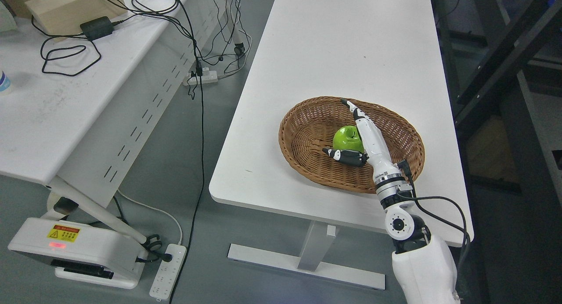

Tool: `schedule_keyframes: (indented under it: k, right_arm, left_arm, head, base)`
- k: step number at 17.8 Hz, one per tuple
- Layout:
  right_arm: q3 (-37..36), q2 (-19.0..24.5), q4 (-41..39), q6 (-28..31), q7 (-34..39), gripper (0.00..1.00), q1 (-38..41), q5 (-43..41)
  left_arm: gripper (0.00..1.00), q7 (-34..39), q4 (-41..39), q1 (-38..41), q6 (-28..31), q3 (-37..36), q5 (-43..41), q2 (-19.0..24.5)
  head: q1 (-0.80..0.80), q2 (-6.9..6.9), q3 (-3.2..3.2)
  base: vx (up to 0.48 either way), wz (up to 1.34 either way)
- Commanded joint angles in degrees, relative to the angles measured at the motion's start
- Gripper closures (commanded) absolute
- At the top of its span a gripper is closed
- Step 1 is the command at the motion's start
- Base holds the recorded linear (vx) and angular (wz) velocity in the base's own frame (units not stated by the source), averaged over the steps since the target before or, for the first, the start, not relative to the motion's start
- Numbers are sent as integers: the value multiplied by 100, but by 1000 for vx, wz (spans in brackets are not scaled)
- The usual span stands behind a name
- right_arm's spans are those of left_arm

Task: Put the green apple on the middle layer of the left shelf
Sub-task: 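Reach the right hand into the basket beside the green apple, then close the right hand around the green apple and lift it from the basket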

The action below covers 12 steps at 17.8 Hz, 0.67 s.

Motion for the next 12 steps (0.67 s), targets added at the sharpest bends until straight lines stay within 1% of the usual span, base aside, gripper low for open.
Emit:
schedule_keyframes:
  k: [1,8,9,11,12]
  right_arm:
    - [275,-408,639,1,0,0,-159,129]
    - [275,-409,630,-51,264,1,-98,138]
    - [275,-409,630,-69,255,4,-98,147]
    - [267,-400,622,-60,176,17,-89,138]
    - [232,-374,613,-51,115,27,-89,129]
  left_arm:
    - [0,0,0,0,-4,0,0,100]
    - [0,0,0,0,-4,0,0,100]
    - [0,0,0,0,-4,0,0,100]
    - [0,0,0,0,5,0,0,100]
    - [0,0,0,0,-4,0,0,100]
  head:
    - [0,0,0]
    - [0,0,0]
    - [0,0,0]
    - [0,0,0]
    - [0,0,0]
  base:
    - [0,0]
    - [0,0]
    - [0,0]
    - [0,0]
    - [0,0]
